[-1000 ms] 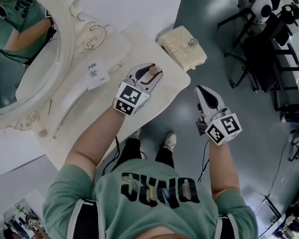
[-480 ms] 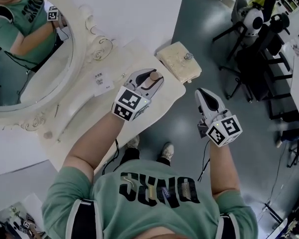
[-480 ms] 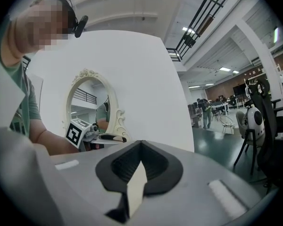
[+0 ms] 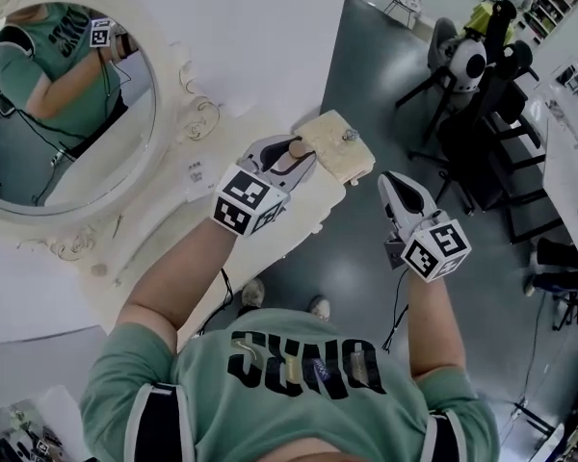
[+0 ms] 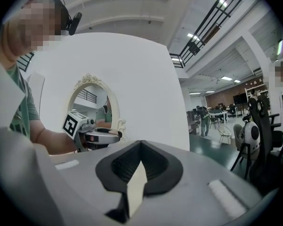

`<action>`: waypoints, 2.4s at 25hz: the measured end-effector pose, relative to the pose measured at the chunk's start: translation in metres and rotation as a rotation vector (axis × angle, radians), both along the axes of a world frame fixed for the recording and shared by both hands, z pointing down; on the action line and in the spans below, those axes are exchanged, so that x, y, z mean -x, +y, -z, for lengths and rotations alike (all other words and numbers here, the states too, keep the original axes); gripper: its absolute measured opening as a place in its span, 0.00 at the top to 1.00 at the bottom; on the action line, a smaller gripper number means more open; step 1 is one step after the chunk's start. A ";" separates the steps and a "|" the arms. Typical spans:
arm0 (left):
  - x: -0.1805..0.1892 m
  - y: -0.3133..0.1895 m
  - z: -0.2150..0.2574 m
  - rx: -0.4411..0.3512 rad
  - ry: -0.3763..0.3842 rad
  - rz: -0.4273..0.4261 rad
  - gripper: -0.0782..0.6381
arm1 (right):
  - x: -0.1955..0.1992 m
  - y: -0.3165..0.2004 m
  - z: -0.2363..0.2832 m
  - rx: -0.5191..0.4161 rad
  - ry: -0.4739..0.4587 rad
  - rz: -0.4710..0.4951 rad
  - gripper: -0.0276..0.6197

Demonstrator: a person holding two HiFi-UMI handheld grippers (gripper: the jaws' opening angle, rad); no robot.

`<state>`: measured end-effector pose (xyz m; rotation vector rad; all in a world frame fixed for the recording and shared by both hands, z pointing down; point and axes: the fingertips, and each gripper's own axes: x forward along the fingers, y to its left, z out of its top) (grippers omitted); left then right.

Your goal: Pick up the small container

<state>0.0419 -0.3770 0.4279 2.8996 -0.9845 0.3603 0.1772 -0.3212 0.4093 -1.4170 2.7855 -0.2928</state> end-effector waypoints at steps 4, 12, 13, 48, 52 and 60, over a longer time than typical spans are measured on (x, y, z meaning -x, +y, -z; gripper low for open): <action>0.000 0.008 0.028 -0.010 0.016 -0.012 0.70 | -0.004 0.007 0.021 -0.017 0.013 -0.014 0.94; -0.002 0.013 0.079 -0.035 0.035 -0.027 0.70 | -0.008 0.010 0.060 -0.071 0.029 -0.018 0.94; -0.002 0.014 0.085 -0.038 0.038 -0.030 0.70 | -0.008 0.011 0.064 -0.077 0.034 -0.017 0.94; -0.005 0.044 0.249 -0.163 0.081 -0.095 0.70 | -0.008 0.018 0.181 -0.239 0.036 0.046 0.94; -0.004 0.046 0.254 -0.162 0.086 -0.102 0.70 | -0.005 0.018 0.188 -0.255 0.036 0.053 0.94; -0.001 0.043 0.256 -0.163 0.086 -0.101 0.70 | -0.002 0.013 0.188 -0.253 0.038 0.058 0.94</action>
